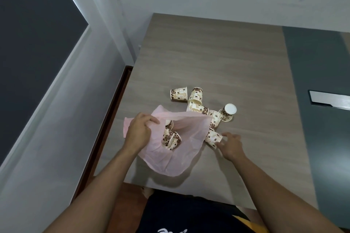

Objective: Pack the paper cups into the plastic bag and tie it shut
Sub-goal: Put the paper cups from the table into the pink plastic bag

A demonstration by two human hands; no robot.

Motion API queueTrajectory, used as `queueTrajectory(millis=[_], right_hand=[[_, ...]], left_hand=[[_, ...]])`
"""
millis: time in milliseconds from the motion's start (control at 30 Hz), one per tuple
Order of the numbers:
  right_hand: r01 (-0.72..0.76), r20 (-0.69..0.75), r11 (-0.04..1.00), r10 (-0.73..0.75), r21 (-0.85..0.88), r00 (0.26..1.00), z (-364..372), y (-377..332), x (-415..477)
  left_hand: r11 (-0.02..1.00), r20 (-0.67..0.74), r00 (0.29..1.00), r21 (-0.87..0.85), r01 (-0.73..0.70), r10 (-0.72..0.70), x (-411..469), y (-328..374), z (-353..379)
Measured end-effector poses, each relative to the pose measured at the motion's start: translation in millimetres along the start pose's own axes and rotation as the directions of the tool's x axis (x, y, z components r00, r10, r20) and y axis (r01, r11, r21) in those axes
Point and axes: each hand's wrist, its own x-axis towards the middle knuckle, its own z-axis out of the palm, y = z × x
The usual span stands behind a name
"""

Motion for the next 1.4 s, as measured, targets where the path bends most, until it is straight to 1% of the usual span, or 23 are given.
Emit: queueTrajectory(millis=[67, 167, 233, 300, 400, 500, 567, 600, 667, 700, 733, 767, 800, 833, 900, 967, 1067, 1167, 1267, 1400], right_hand=[[-0.016, 0.019, 1.0, 0.016, -0.003, 1.0, 3.6, 5.4, -0.9], [-0.027, 0.059, 0.999, 0.026, 0.022, 0.998, 8.5, 7.5, -0.7], [-0.028, 0.072, 1.0, 0.027, 0.012, 0.997, 9.3, 7.3, 0.4], [-0.05, 0.075, 0.998, 0.046, 0.046, 0.996, 8.1, 8.2, 2.1], [-0.125, 0.076, 0.965, 0.11, 0.232, 0.991, 0.1, 8.1, 6.0], [-0.126, 0.042, 0.895, 0.12, 0.428, 0.992, -10.4, 8.8, 16.6], [-0.097, 0.025, 0.819, 0.101, 0.566, 0.995, -23.4, 1.2, 15.7], [-0.094, 0.041, 0.751, 0.089, 0.654, 0.995, -29.9, -3.9, 13.7], [-0.118, 0.12, 0.574, 0.035, 0.81, 0.992, -39.4, -12.0, 10.0], [-0.139, 0.16, 0.487, -0.002, 0.862, 0.987, -43.4, -15.6, 8.7], [-0.164, 0.196, 0.427, -0.031, 0.889, 0.98, -47.2, -20.7, 5.6], [-0.189, 0.228, 0.382, -0.058, 0.904, 0.972, -50.3, -27.1, 1.3], [-0.205, 0.254, 0.375, -0.085, 0.904, 0.963, -51.7, -32.7, -2.3], [-0.213, 0.28, 0.385, -0.126, 0.898, 0.952, -52.2, -40.1, -7.8], [-0.195, 0.32, 0.474, -0.197, 0.858, 0.927, -49.1, -55.0, -19.1], [-0.146, 0.352, 0.583, -0.258, 0.799, 0.9, -40.7, -68.8, -30.3], [-0.022, 0.347, 0.715, -0.312, 0.699, 0.884, -24.9, -93.6, -46.2], [0.163, 0.29, 0.803, -0.385, 0.573, 0.876, -4.7, -118.7, -58.2], [0.335, 0.26, 0.863, -0.446, 0.379, 0.856, 7.4, -139.1, -69.8], [0.465, 0.254, 0.862, -0.505, 0.202, 0.825, 25.0, -159.5, -72.9]], left_hand=[[1.0, -0.035, 0.999, 0.016, 0.006, -0.006, -1.1, 2.5, -1.8], [0.994, -0.095, 0.989, -0.014, 0.112, -0.113, 0.2, 9.1, -2.8], [0.985, -0.088, 0.981, -0.013, 0.175, -0.175, 2.9, 12.2, -2.8], [0.982, -0.062, 0.98, 0.002, 0.187, -0.187, 6.5, 12.3, -2.2], [0.98, 0.028, 0.98, 0.03, 0.197, -0.198, 10.1, 13.5, -0.3], [0.982, 0.102, 0.98, 0.095, 0.163, -0.173, 9.2, 16.2, 4.0], [0.985, 0.132, 0.978, 0.09, 0.15, -0.161, 7.5, 19.8, 5.0], [0.985, 0.131, 0.978, 0.083, 0.152, -0.162, 7.7, 22.1, 4.6], [0.984, 0.123, 0.977, 0.064, 0.169, -0.175, 9.0, 24.5, 4.9], [0.983, 0.126, 0.975, 0.042, 0.18, -0.184, 10.4, 25.9, 5.3], [0.981, 0.132, 0.972, 0.015, 0.196, -0.196, 11.4, 27.6, 5.1], [0.977, 0.139, 0.969, -0.017, 0.211, -0.206, 12.4, 29.1, 4.9], [0.973, 0.145, 0.966, -0.052, 0.225, -0.215, 12.9, 31.0, 3.9], [0.968, 0.152, 0.964, -0.088, 0.235, -0.221, 13.5, 33.2, 3.0], [0.955, 0.17, 0.959, -0.154, 0.253, -0.227, 16.4, 36.9, 1.9], [0.929, 0.203, 0.946, -0.222, 0.295, -0.252, 18.5, 41.6, 1.4], [0.897, 0.222, 0.936, -0.291, 0.333, -0.275, 18.3, 50.9, 0.4], [0.885, 0.23, 0.937, -0.33, 0.329, -0.262, 17.9, 55.3, -2.9], [0.843, 0.239, 0.931, -0.404, 0.355, -0.277, 17.5, 60.4, -7.2], [0.782, 0.284, 0.917, -0.487, 0.39, -0.28, 12.4, 67.3, -13.3]])
